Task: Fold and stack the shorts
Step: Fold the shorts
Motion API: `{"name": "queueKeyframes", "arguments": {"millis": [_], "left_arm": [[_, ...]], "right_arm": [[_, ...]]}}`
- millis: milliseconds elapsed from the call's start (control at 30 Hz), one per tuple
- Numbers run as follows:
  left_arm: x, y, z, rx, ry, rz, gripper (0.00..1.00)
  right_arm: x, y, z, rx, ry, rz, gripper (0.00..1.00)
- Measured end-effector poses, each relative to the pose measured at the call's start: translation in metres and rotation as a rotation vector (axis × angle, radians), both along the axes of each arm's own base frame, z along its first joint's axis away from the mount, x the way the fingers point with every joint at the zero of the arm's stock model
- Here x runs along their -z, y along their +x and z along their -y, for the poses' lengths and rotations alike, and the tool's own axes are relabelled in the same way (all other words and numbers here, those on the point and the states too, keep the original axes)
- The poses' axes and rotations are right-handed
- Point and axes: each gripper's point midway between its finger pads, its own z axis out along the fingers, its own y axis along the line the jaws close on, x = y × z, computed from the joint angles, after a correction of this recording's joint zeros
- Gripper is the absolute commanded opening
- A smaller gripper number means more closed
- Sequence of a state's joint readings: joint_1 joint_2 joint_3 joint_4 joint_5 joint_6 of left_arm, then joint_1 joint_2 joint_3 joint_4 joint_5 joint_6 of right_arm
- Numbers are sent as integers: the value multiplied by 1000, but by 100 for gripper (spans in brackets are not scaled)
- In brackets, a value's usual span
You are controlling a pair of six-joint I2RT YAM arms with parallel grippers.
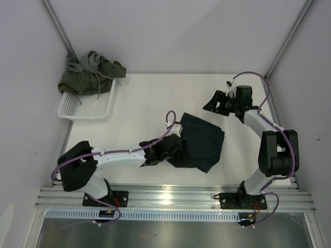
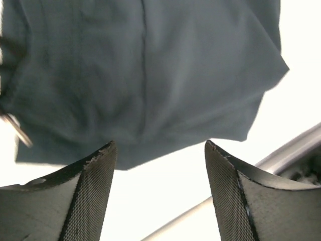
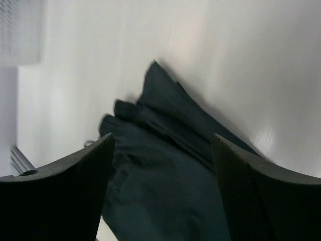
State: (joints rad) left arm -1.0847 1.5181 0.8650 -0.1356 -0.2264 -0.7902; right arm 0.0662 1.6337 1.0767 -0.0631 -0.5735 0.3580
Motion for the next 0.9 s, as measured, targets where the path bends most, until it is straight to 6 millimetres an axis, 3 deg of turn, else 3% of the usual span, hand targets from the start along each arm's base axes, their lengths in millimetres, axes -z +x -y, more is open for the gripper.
{"name": "queueKeyframes", "arguments": {"millis": [33, 100, 167, 333, 533, 900], "left_arm": [[-1, -7, 0, -10, -8, -8, 78], [-5, -22, 3, -28, -29, -22, 85], [-9, -37, 4, -53, -65, -33, 98], [-6, -67, 3, -127, -140, -77, 99], [2, -67, 2, -264, -219, -145, 99], [31, -61, 13, -480, -283, -219, 99]], "right_arm": [[9, -4, 1, -18, -21, -16, 83], [28, -14, 0, -56, -41, -62, 99], [43, -22, 2, -86, -41, -112, 99], [62, -32, 9, -100, -17, -182, 99], [72, -43, 8, -107, -4, -215, 99], [58, -41, 9, -108, 8, -155, 99]]}}
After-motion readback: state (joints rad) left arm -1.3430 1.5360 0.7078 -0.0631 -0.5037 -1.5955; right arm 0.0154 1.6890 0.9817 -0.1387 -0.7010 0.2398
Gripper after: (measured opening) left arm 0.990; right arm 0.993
